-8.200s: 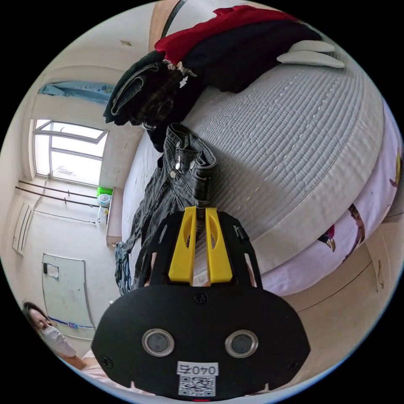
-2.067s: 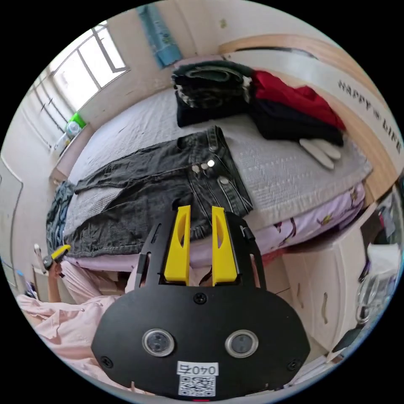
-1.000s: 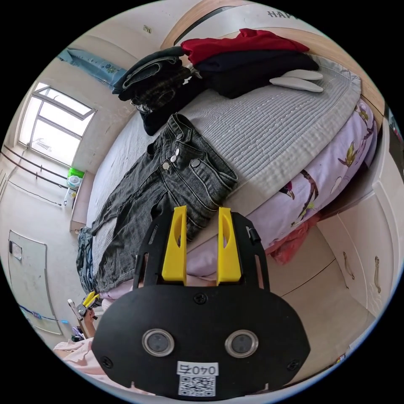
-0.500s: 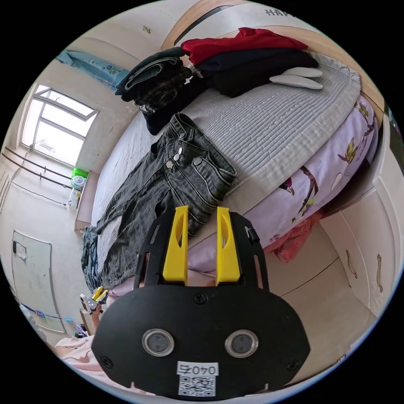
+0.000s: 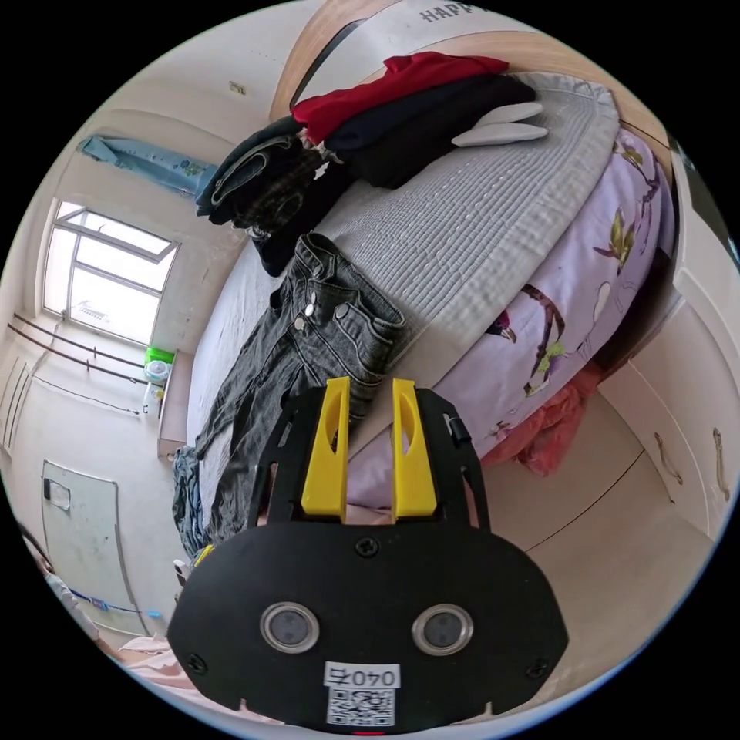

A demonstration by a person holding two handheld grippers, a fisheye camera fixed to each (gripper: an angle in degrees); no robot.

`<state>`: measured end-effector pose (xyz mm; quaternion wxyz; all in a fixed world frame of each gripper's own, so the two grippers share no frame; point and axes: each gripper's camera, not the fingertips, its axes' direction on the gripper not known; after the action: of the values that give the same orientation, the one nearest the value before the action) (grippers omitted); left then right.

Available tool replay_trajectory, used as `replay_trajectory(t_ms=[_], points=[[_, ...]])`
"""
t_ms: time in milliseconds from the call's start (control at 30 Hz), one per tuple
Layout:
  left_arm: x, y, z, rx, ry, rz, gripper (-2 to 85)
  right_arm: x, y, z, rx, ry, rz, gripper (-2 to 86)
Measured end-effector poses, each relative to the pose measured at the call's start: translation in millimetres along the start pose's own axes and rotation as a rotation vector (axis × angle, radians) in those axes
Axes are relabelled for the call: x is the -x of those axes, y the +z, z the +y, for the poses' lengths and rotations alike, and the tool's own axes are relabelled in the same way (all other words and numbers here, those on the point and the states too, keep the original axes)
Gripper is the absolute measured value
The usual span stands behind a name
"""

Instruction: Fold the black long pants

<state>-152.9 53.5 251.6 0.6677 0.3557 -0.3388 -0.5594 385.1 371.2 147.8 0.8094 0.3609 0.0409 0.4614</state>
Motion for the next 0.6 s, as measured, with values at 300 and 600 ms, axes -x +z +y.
replay_trajectory(t_ms=[300, 600], points=[[18, -62, -13, -0.122, -0.126, -0.097, -0.8, 2, 12, -12, 0.063, -0.004, -0.099, 9.4], [42, -115, -39, -0.238, -0.24, -0.169, -0.8, 9, -12, -12, -0.028, -0.004, -0.242, 3.6]])
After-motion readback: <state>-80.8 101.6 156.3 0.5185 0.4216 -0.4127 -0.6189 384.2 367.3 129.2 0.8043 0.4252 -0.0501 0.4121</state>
